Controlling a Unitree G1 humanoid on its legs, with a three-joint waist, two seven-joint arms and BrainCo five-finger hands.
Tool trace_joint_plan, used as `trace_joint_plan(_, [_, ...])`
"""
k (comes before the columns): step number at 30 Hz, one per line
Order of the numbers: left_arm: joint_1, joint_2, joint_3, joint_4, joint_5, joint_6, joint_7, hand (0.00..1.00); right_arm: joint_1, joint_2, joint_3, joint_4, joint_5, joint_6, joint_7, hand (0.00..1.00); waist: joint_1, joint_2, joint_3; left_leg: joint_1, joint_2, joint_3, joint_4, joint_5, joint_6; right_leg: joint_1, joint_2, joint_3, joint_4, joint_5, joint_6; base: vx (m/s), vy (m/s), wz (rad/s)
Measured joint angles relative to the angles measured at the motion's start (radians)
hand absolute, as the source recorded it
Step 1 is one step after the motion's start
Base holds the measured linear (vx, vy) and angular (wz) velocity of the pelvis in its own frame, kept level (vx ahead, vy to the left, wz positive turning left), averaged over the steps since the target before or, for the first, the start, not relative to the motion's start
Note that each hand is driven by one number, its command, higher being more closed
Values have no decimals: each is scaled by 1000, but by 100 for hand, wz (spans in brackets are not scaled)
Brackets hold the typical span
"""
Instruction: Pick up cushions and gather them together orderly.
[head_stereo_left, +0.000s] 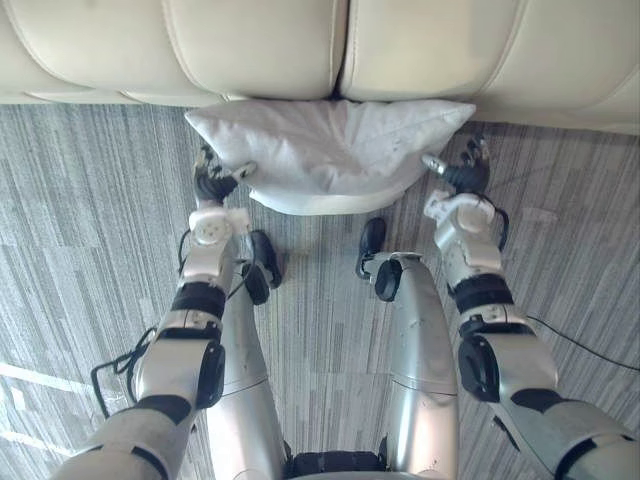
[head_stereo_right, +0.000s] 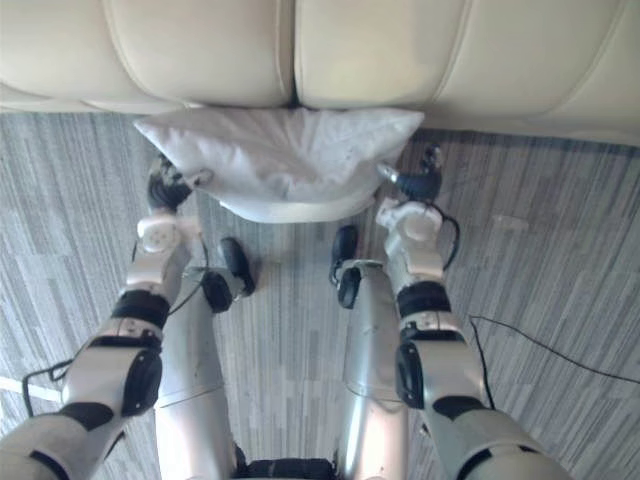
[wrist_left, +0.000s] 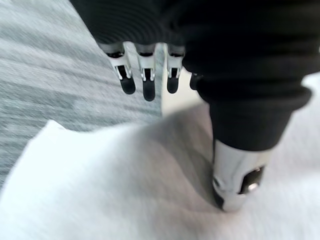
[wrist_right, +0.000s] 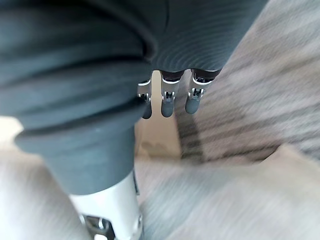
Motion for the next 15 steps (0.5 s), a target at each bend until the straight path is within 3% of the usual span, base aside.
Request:
trace_joint_plan(6, [-20, -9, -34, -53, 0, 2, 83, 100, -12, 35, 74, -47, 1, -5, -57, 100, -2, 1, 1, -31, -4, -10, -1, 13, 0, -27, -3, -9, 6, 0, 1, -46, -10, 5])
trace_joint_plan(11, [-6, -11, -70, -97, -1, 2, 111, 100, 47, 29, 134, -121, 1, -7, -66, 100, -13, 1, 1, -28, -16, -32, -5, 27, -7, -13, -16, -25, 15, 0, 0, -37, 8, 12])
trace_joint_plan(15, [84, -21, -115, -172, -1, 2, 121, 100, 145, 30, 178, -191, -1, -18, -67, 100, -15, 0, 0, 70, -17, -25, -40, 35, -16, 80, -14, -28, -19, 4, -8, -44, -3, -2])
